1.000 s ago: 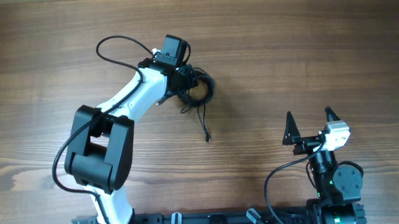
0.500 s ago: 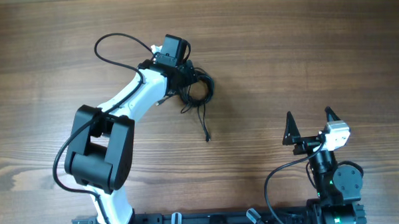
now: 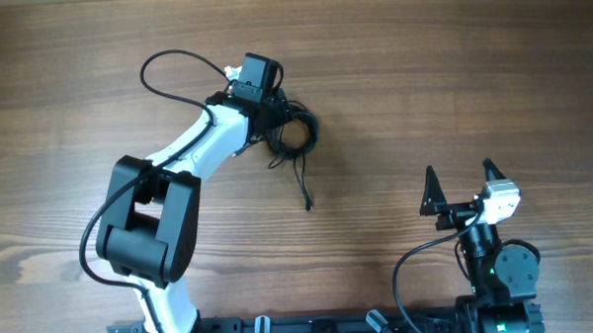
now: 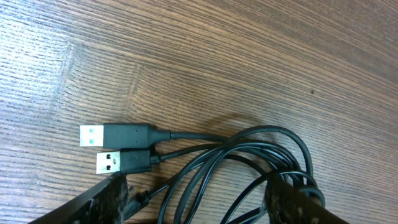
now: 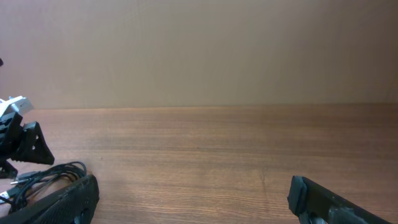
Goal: Untangle cables
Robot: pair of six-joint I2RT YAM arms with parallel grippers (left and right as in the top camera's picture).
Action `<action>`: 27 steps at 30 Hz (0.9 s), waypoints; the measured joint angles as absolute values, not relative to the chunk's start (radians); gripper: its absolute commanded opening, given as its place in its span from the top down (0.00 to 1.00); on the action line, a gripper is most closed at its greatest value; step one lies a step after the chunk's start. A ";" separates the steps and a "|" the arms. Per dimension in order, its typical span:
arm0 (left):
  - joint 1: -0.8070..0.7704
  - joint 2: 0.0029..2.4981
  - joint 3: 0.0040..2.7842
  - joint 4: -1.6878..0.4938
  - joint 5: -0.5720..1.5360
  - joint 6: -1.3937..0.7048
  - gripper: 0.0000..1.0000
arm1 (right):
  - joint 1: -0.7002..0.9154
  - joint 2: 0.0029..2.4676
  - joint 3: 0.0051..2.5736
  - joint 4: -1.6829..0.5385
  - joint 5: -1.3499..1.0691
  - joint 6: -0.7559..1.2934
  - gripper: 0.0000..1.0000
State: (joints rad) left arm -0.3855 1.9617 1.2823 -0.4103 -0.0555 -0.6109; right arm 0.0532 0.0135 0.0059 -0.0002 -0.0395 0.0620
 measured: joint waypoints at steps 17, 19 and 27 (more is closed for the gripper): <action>-0.385 2.035 1.283 -0.370 -0.066 -0.558 0.75 | 0.053 0.014 0.006 0.000 -0.039 0.062 0.00; -0.385 2.037 1.283 -0.369 -0.065 -0.535 0.85 | 0.053 0.014 0.006 0.000 -0.039 0.062 0.00; -0.386 2.037 1.284 -0.397 -0.059 -0.449 0.96 | 0.053 0.014 0.006 0.000 -0.039 0.062 0.00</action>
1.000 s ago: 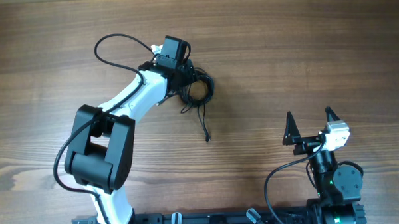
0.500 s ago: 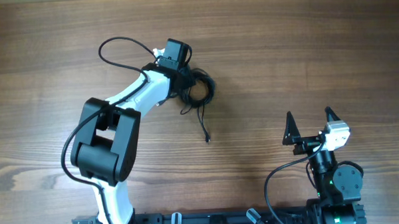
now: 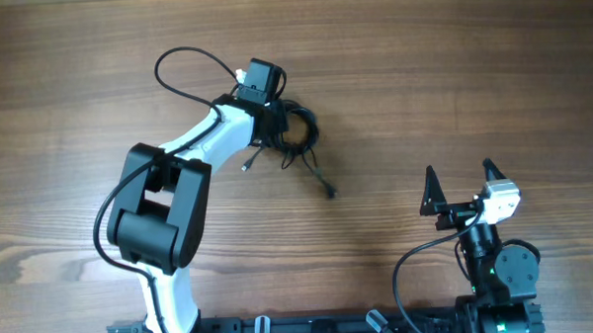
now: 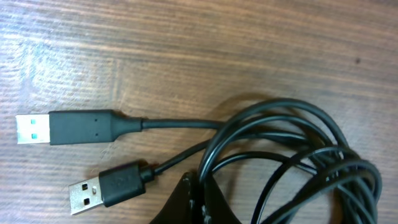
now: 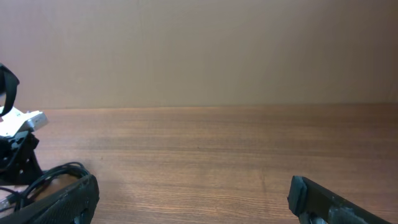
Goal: Untangle cables
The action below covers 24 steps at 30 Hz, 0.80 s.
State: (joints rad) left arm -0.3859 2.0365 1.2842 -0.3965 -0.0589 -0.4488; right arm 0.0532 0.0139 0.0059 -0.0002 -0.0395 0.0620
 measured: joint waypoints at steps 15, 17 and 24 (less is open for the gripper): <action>-0.319 1.804 1.278 -0.582 -0.062 -0.427 0.06 | 0.053 0.014 0.006 0.000 -0.039 0.062 0.00; -0.319 1.805 1.278 -0.583 -0.050 -0.427 0.05 | 0.053 0.014 0.006 0.000 -0.039 0.062 0.00; -0.341 1.805 1.278 -0.569 0.027 -0.427 0.05 | 0.053 0.014 0.006 0.000 -0.039 0.062 0.00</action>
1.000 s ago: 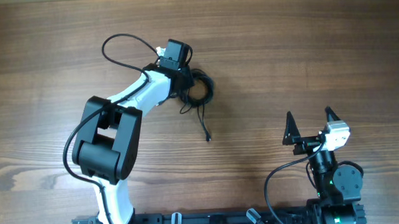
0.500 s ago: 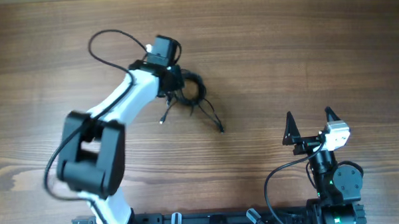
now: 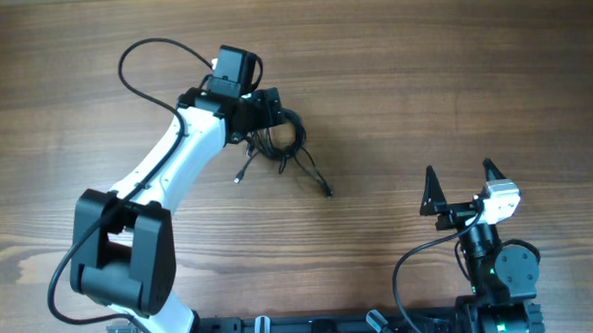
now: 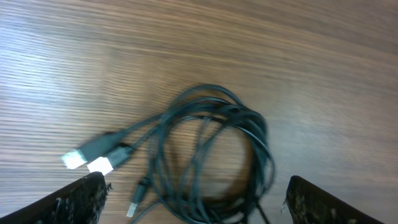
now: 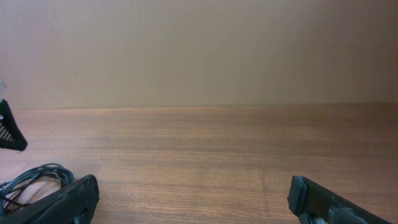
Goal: Untangle cables
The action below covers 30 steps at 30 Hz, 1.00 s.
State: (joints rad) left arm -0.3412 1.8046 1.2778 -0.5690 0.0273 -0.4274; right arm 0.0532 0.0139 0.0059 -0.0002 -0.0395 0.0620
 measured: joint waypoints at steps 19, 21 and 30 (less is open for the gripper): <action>-0.453 1.805 1.278 -0.485 0.051 -0.445 0.21 | 0.053 0.014 0.006 0.000 -0.039 0.062 0.00; -0.462 1.806 1.278 -0.486 0.052 -0.450 0.27 | 0.053 0.014 0.006 0.000 -0.039 0.062 0.00; -0.500 1.849 1.278 -0.509 0.055 -0.461 0.77 | 0.053 0.014 0.006 0.000 -0.039 0.062 0.00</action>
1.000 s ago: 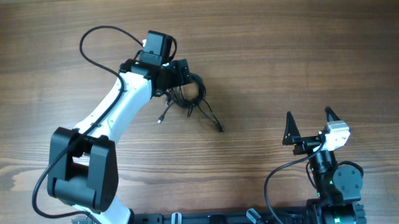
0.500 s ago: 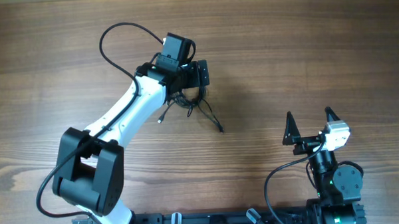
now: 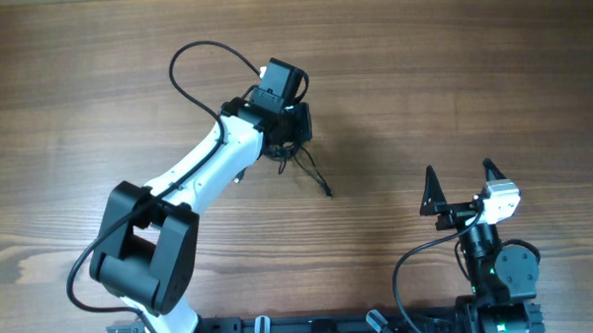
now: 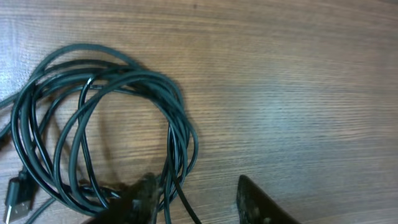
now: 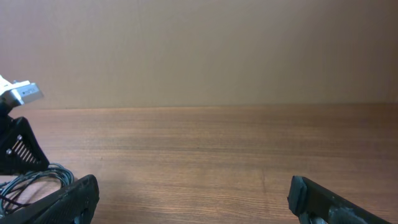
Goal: Untangle cables
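A coil of black cables [image 4: 99, 130] lies on the wooden table, with a small plug [image 4: 17, 193] at its lower left. My left gripper [image 4: 199, 200] is low over the coil's right edge and open. Its left finger [image 4: 142, 198] touches the strands and its right finger [image 4: 258, 202] stands on bare wood. In the overhead view the left gripper [image 3: 293, 122] covers most of the coil, and a loose tail [image 3: 317, 178] runs out to the lower right. My right gripper [image 3: 462, 182] is open and far from the cables.
Wooden table [image 3: 451, 72] all round. The left arm's own black lead [image 3: 199, 56] loops above its wrist. In the right wrist view the left gripper [image 5: 18, 155] and the coil [image 5: 31, 180] show at the far left, with a plain wall behind.
My left gripper has moved right and down, from high over the whole coil to low at its right edge. Its jaws are narrower now. The right arm has not moved.
First my left gripper was open, low over the coil by two USB plugs. Then its fingers were together at a strand, and the tail and a plug lay shifted. Then it stood high and wide open above the coil. Now it is low at the coil's right edge.
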Robot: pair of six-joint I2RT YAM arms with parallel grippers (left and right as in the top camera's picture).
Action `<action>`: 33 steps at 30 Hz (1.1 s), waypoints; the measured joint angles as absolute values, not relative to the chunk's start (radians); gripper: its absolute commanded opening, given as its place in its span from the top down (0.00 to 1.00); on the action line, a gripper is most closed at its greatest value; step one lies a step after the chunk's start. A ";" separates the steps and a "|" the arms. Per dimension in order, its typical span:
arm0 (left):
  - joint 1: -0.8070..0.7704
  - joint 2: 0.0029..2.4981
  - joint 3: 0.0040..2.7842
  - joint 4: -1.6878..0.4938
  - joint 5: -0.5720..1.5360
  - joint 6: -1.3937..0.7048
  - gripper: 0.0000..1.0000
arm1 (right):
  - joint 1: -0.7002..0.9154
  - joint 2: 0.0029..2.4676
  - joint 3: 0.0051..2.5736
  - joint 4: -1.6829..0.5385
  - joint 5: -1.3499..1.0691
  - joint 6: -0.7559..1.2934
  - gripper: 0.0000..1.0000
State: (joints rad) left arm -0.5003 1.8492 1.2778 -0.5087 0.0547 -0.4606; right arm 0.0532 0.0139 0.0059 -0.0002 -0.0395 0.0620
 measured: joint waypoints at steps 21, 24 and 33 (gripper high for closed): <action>-0.492 1.855 1.277 -0.807 -0.311 -0.453 0.93 | 0.053 0.014 0.006 0.000 -0.039 0.062 0.00; -0.460 1.855 1.277 -0.834 -0.393 -0.453 0.56 | 0.053 0.014 0.006 0.000 -0.039 0.062 0.00; -0.374 1.855 1.309 -0.731 -0.271 -0.454 0.15 | 0.053 0.014 0.006 0.000 -0.039 0.062 0.00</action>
